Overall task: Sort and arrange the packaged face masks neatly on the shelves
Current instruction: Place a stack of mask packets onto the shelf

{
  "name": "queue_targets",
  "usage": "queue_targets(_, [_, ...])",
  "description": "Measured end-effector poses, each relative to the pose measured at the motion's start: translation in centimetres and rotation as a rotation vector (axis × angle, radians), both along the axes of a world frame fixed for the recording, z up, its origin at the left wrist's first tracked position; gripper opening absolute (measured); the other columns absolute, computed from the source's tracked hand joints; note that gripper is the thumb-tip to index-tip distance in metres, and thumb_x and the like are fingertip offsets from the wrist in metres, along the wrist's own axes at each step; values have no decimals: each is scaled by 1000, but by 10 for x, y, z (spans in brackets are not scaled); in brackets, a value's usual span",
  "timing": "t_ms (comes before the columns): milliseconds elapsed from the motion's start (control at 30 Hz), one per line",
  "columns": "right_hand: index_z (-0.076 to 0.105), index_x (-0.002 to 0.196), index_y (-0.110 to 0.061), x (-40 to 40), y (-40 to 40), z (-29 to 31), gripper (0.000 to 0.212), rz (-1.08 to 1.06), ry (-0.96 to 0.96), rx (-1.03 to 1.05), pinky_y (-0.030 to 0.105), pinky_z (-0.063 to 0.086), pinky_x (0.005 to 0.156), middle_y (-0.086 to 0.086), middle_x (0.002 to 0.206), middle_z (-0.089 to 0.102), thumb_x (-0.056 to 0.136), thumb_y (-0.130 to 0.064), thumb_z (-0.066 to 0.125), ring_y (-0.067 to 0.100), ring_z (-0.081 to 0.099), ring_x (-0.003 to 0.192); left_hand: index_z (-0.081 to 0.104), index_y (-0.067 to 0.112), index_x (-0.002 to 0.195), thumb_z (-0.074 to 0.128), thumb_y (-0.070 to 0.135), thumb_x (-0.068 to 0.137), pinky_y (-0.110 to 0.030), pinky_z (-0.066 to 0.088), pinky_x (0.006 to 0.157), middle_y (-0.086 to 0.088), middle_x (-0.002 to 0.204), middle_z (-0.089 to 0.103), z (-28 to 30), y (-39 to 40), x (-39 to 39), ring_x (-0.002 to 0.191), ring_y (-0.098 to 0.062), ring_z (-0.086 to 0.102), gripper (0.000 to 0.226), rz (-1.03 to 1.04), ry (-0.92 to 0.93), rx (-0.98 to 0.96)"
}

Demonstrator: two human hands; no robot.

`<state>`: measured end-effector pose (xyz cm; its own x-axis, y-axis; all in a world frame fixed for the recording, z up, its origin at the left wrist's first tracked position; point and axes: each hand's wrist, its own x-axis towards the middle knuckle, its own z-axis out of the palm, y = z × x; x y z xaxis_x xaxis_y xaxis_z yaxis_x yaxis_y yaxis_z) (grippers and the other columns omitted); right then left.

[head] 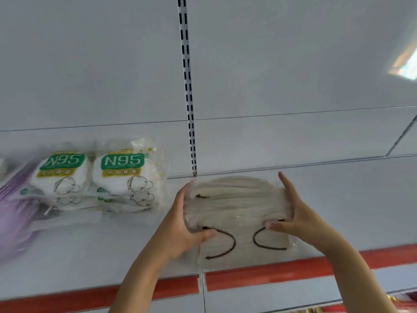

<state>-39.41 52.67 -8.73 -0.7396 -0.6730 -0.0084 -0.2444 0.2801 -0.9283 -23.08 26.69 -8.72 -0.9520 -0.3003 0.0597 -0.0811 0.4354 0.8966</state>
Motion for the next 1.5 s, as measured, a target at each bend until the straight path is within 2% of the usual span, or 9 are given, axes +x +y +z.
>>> queue_targets(167, [36, 147, -44, -11, -9, 12, 95, -14, 212, -251, 36, 55, 88, -8, 105, 52, 68, -33, 88, 18, 59, 101, 39, 39, 145, 86, 25, 74, -1, 39, 94, 23, 131, 53, 9, 15, -12, 121, 16, 51, 87, 131, 222, -93])
queue_targets(300, [37, 145, -48, -15, -5, 7, 93, 87, 203, -143, 22, 51, 93, -17, 127, 57, 69, -33, 89, 5, 55, 124, 37, 54, 143, 89, 40, 68, -19, 40, 111, 32, 136, 53, 2, 7, -6, 131, 8, 48, 92, 45, 96, -69])
queue_targets(500, [9, 151, -49, -19, 13, -16, 129, 89, -46, -42, 12, 47, 92, -21, 116, 70, 56, -41, 94, -2, 67, 103, -18, 63, 147, 94, 48, 54, -9, 36, 104, 44, 136, 41, -18, -6, -5, 125, 22, 45, 146, -31, -154, 5])
queue_targets(767, [62, 122, -31, -19, -8, 1, 76, -54, 177, -107, 27, 56, 92, -19, 108, 73, 52, -43, 90, 0, 68, 105, 60, 27, 131, 91, 33, 69, -11, 51, 90, 27, 113, 71, 3, 2, -24, 110, 8, 64, 69, 77, 118, -171])
queue_targets(933, [43, 144, -29, -33, -4, 1, 103, 81, 180, -102, 29, 45, 107, -16, 131, 63, 57, -50, 93, 5, 56, 127, 47, 42, 135, 95, 38, 60, -6, 44, 97, 35, 120, 63, 5, -13, -25, 117, 14, 57, 89, 41, 75, -166])
queue_targets(1033, [18, 151, -36, -24, 1, -19, 128, 156, 86, -9, 9, 34, 106, -34, 136, 52, 49, -61, 91, -8, 46, 131, 35, 41, 144, 97, 45, 55, -18, 42, 109, 30, 134, 57, -17, -10, -18, 130, 7, 52, 108, -68, -43, -100])
queue_targets(1233, [40, 130, -65, -20, -4, -2, 96, 17, 237, -117, 2, 37, 95, -36, 127, 57, 47, -67, 86, -15, 51, 121, 46, 25, 146, 94, 37, 69, -39, 49, 109, 12, 134, 64, -11, -4, -21, 129, -8, 58, 91, -47, 51, -129])
queue_targets(1367, [15, 152, -42, -29, 10, -8, 131, 167, 128, -83, 1, 28, 103, -45, 139, 40, 47, -62, 90, -16, 34, 135, 23, 41, 153, 97, 27, 56, -10, 38, 107, 37, 138, 50, -9, -6, -19, 131, 11, 47, 124, -90, 21, -53])
queue_targets(1500, [31, 146, -46, -26, 14, -15, 118, 104, 80, -67, 13, 43, 102, -31, 130, 57, 45, -66, 90, -5, 55, 124, 44, 45, 134, 96, 33, 52, -10, 46, 100, 35, 123, 61, -13, 3, -16, 116, 11, 59, 98, 6, 24, -57])
